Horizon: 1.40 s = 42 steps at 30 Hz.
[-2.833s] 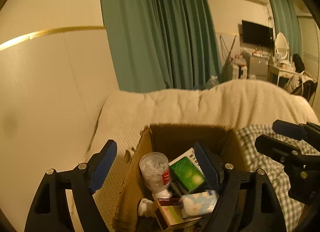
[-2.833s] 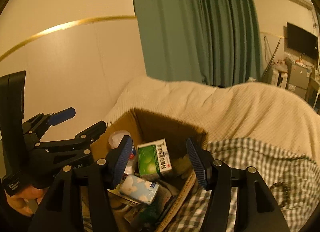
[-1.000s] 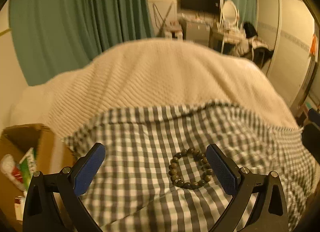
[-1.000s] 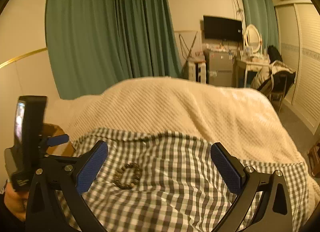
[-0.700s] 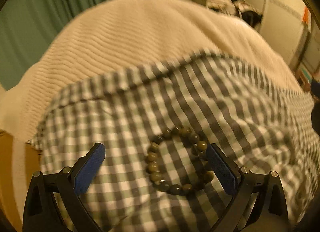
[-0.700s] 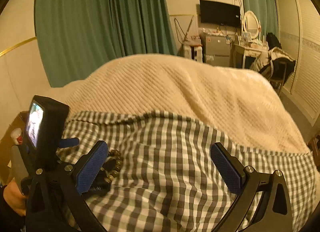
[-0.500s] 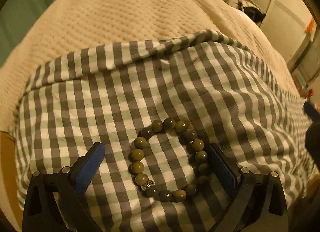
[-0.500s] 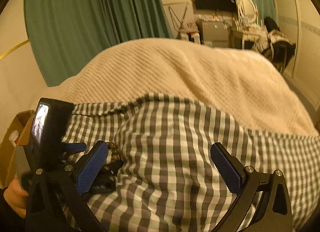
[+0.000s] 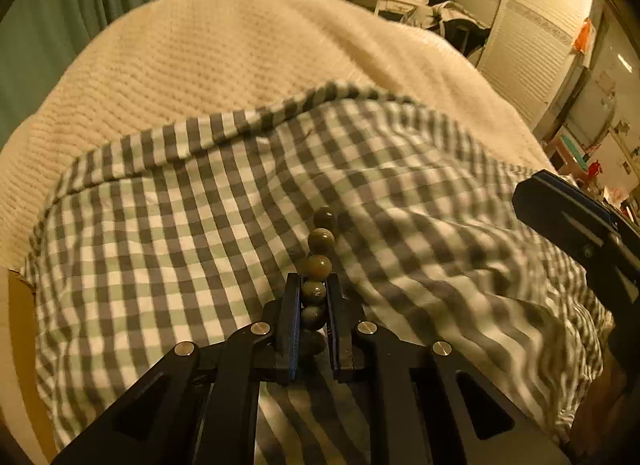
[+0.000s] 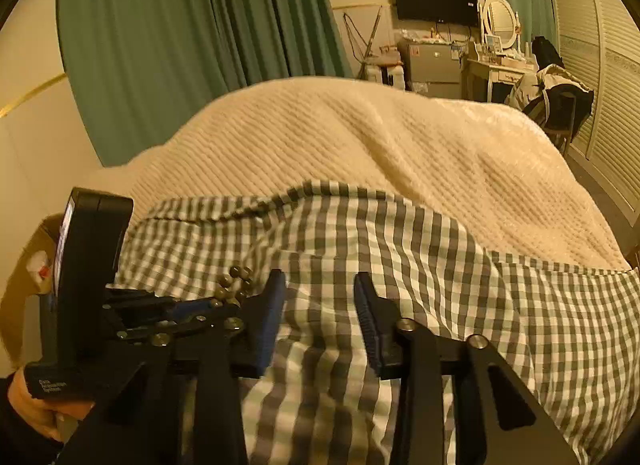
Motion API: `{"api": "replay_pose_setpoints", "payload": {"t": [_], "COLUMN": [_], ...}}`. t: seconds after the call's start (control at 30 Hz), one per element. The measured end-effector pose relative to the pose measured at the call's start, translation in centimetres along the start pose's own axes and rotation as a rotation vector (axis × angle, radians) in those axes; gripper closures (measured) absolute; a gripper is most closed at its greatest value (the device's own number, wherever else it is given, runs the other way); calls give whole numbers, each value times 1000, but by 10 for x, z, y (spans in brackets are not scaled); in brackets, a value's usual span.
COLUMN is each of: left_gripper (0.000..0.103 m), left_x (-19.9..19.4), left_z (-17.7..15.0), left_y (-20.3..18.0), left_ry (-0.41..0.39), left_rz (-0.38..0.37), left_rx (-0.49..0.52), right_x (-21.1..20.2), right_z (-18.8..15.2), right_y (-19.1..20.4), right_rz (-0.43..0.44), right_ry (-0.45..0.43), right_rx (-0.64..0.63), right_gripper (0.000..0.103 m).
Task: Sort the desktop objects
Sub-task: 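Lower the left tool onto the bead bracelet and close it, then carry the bracelet over the box with the left tool and release it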
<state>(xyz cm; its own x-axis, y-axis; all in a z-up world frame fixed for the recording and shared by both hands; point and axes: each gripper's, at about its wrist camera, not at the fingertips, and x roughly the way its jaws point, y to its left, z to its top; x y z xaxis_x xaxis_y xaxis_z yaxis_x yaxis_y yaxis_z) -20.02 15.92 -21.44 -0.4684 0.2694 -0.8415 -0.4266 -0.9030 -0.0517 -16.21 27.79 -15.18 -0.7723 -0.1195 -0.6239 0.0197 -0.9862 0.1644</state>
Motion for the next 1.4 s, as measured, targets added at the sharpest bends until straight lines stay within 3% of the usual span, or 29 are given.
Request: {"api": "replay_pose_setpoints", "payload": {"t": [0.2,0.47,0.73,0.9,1.1,1.4], "left_gripper": [92,92,92,92,92,92], "left_x": [-53,-152,-244,-287,-321,-322], "left_z": [4,1,-18,-37,-60,-84], "left_y": [-14,-9,31,69,121,198], "left_ry": [-93,-297,-499,-583,-633,-616], "left_rz": [8,32,66,145,226,328], "left_rx": [10,34,9,10,-39,-163], "right_x": [-44,-106,-136,-143,-136,-108], "right_z": [10,32,43,50,52,41], "right_y": [19,61,117,149,202,280], "right_rz": [2,-3,1,55,113,220], "right_ry": [-76,-200,-278,-314,-321,-286], "right_rx": [-36,-85,-163,-136,-194,-271], "right_gripper": [74,74,74,74,74,74]}}
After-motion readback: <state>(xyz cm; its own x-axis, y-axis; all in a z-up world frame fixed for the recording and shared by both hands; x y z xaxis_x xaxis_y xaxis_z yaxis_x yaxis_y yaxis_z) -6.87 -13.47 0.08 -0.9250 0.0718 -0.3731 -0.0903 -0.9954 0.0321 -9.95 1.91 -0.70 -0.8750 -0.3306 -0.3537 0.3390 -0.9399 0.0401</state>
